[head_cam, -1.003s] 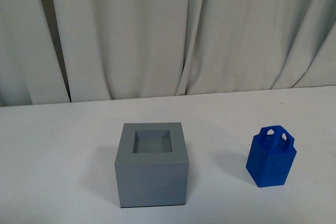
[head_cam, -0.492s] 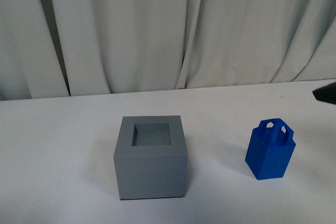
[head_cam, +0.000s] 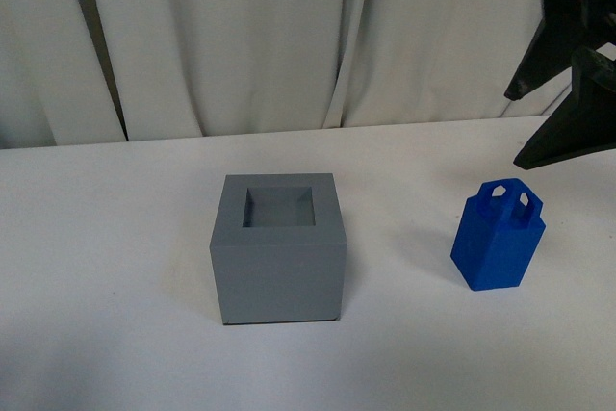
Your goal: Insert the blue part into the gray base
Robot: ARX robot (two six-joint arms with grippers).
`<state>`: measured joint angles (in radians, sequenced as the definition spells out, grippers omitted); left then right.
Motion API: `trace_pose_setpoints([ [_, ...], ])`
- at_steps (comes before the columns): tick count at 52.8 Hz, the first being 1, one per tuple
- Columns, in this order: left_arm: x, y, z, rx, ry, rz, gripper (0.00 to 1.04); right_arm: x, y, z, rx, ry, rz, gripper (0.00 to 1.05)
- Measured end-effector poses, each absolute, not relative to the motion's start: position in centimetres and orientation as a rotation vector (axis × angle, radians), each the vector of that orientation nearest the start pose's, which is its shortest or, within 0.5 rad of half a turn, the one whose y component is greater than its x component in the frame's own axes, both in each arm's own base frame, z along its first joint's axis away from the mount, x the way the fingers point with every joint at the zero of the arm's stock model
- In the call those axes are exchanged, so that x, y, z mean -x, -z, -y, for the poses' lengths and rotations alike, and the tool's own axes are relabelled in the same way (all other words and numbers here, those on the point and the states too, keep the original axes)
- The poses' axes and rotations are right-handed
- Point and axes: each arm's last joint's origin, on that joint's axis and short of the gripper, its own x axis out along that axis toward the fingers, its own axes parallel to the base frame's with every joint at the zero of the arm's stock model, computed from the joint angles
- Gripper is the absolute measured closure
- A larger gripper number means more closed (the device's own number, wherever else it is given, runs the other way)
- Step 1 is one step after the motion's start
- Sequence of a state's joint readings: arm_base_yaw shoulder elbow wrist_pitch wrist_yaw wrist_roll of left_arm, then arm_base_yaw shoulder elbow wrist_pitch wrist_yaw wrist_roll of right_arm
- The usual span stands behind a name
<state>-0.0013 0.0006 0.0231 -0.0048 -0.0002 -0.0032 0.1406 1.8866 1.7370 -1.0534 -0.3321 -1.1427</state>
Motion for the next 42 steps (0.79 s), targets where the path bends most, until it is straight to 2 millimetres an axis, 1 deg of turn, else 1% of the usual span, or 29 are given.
trace_pose_setpoints([
  [8,-9.6,-17.1,0.0,0.003,0.001,0.018,0.06,-39.2,-28.5,-6.8,0.938,-1.105,-0.898,0.07],
  [19,-9.6,-17.1,0.0,0.003,0.001,0.018,0.06,-39.8,-26.5,-7.1,1.032,-1.161,-0.993,0.07],
  [27,-9.6,-17.1,0.0,0.003,0.001,0.018,0.06,-40.3,-25.6,-7.5,1.090,-1.157,-0.999,0.07],
  [35,-9.6,-17.1,0.0,0.003,0.001,0.018,0.06,-40.8,-24.8,-8.1,1.100,-1.152,-0.988,0.07],
  [42,-9.6,-17.1,0.0,0.003,0.001,0.018,0.06,-40.8,-23.6,-8.5,1.109,-1.163,-1.009,0.07],
])
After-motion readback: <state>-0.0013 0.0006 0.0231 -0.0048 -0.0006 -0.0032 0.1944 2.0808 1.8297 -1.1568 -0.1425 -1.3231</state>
